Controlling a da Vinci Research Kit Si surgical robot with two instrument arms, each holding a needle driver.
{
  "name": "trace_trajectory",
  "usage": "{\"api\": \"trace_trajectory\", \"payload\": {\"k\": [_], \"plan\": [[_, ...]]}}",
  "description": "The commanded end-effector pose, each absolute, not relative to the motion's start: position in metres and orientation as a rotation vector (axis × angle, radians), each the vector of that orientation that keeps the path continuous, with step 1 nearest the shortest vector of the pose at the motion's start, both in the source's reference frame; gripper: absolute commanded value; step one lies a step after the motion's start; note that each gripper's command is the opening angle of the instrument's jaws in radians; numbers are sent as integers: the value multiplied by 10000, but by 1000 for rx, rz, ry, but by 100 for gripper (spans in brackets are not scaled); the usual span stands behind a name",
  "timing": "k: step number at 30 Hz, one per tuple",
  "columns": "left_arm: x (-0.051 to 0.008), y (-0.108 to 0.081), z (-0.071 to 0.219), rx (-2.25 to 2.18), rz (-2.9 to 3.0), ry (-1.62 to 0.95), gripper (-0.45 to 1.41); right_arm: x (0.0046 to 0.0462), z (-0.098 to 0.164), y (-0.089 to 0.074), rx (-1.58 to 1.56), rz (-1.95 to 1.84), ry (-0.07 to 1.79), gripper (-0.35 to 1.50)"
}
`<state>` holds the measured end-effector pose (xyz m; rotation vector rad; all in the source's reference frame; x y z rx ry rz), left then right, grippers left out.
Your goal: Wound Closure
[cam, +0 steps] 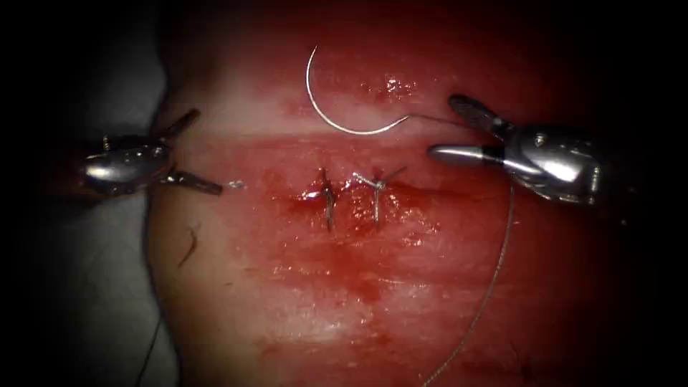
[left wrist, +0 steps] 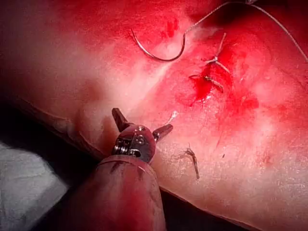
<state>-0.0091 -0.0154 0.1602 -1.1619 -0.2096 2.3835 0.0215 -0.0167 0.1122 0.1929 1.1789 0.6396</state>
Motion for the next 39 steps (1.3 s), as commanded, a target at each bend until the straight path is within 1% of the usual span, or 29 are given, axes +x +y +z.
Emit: {"api": "trace_trajectory", "payload": {"k": [1, 6, 8, 12, 19, 24, 26, 27, 29, 32, 35, 38, 39], "plan": [[-94, -163, 1608, -1151, 2388, -209, 130, 221, 1127, -176, 198, 638, 1179, 125], [-69, -160, 1615, -1087, 2432, -182, 130, 221, 1124, -177, 200, 638, 1180, 125], [-63, -160, 1618, -1070, 2439, -177, 126, 221, 1123, -177, 202, 639, 1180, 123], [-65, -159, 1626, -1048, 2432, -151, 121, 222, 1119, -176, 201, 636, 1180, 121], [-74, -170, 1648, -1045, 2473, -139, 121, 222, 1116, -177, 199, 632, 1180, 120], [-62, -171, 1660, -1056, 2497, -150, 123, 222, 1116, -177, 199, 632, 1180, 120], [-54, -170, 1659, -1063, 2502, -157, 111, 222, 1116, -177, 199, 632, 1180, 120], [-49, -172, 1657, -1071, 2505, -166, 109, 222, 1116, -177, 199, 632, 1180, 120], [-41, -176, 1653, -1085, 2509, -186, 113, 222, 1116, -177, 199, 632, 1180, 120], [-27, -191, 1645, -1133, 2516, -252, 113, 222, 1116, -177, 200, 632, 1180, 120], [-14, -205, 1635, -1165, 2524, -305, 109, 222, 1116, -177, 200, 632, 1180, 120], [-2, -208, 1624, -1185, 2526, -340, 98, 222, 1116, -177, 200, 632, 1180, 120], [2, -207, 1622, -1188, 2526, -347, 98, 222, 1116, -177, 200, 632, 1180, 120]]}}
